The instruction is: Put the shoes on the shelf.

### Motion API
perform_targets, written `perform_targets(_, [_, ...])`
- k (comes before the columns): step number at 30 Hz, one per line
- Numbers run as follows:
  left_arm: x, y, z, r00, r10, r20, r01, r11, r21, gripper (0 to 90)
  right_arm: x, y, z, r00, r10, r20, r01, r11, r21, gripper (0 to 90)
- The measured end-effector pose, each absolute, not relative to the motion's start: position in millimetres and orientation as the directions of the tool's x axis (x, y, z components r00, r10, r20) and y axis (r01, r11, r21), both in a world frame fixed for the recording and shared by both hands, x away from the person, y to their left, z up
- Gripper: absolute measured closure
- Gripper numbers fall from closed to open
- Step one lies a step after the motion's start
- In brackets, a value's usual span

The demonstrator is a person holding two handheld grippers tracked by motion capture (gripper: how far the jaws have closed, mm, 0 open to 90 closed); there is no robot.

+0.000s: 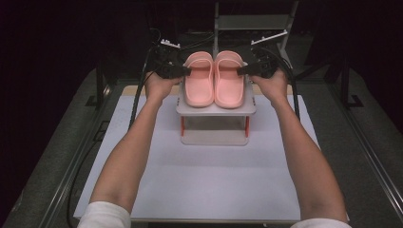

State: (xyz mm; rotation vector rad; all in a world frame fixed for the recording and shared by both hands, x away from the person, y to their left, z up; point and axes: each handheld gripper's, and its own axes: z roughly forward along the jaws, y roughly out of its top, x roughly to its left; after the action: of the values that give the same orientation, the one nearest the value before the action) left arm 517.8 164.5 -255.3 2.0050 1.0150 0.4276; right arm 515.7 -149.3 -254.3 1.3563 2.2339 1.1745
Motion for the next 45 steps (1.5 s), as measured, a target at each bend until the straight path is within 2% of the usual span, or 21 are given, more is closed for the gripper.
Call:
perform_targets(7, [518.9,165.9,-256.5,0.623,0.780,-0.054,0.501,-0.346,0.794,70.8,515.1,-152.5,-260.5,-0.517,0.830,0.208,0.617,0.194,0.763,57.2])
perform_targets(11, [516.0,166.2,-254.7,0.628,0.778,-0.012,0.477,-0.373,0.796,64.6,513.0,-153.3,-261.8,-0.511,0.838,0.191,0.614,0.201,0.763,53.0])
perform_targets(22, [502.5,171.0,-240.0,0.640,0.769,-0.016,0.448,-0.356,0.820,53.8,493.7,-171.7,-250.1,-0.538,0.813,0.225,0.575,0.159,0.802,50.6])
perform_targets(33, [489.9,183.9,-249.8,0.641,0.766,-0.053,0.447,-0.317,0.836,52.2,476.1,-176.0,-247.9,-0.589,0.774,0.233,0.546,0.169,0.821,51.8])
perform_targets(45, [476.2,194.9,-249.8,0.647,0.762,-0.038,0.416,-0.311,0.855,48.7,461.7,-184.1,-257.0,-0.623,0.734,0.271,0.539,0.152,0.829,51.6])
